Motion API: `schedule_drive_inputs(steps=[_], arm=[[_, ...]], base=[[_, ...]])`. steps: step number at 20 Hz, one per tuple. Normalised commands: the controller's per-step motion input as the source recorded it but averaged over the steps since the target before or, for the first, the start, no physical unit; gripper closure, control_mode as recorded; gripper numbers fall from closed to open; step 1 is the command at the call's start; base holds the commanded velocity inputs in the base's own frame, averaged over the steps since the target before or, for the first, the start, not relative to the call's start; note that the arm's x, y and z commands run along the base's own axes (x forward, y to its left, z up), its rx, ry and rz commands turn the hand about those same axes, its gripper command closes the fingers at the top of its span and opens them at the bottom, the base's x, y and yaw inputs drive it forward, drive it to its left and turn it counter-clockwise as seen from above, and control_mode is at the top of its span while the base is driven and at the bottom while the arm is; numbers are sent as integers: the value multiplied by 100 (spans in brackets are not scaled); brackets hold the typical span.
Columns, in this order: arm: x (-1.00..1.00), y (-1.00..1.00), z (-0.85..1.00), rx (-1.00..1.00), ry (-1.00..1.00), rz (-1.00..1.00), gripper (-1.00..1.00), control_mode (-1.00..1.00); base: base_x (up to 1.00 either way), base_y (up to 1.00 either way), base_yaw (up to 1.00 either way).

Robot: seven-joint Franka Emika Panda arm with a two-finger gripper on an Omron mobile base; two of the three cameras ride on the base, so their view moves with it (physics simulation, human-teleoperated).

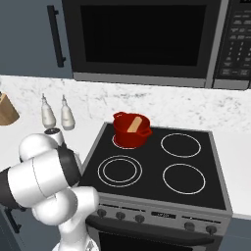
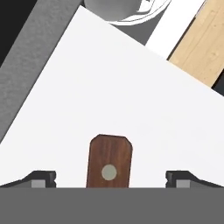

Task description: Put the garlic and squash in the pot. Retrieve the spatula and lightly stir the vegetables in the pot.

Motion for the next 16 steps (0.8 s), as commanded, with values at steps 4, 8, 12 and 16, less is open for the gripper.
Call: schedule_drive_inputs(steps=[4,8,12,16], arm=[[-36,0,-16,0,0,0,100,-100],[-39,0,-1,0,0,0,100,-100],[-37,0,19,5,0,0,100,-100],[-54,0,93,25,0,-5,100,-100]], base=[[0,0,0],[0,0,0],[0,0,0],[0,0,0]])
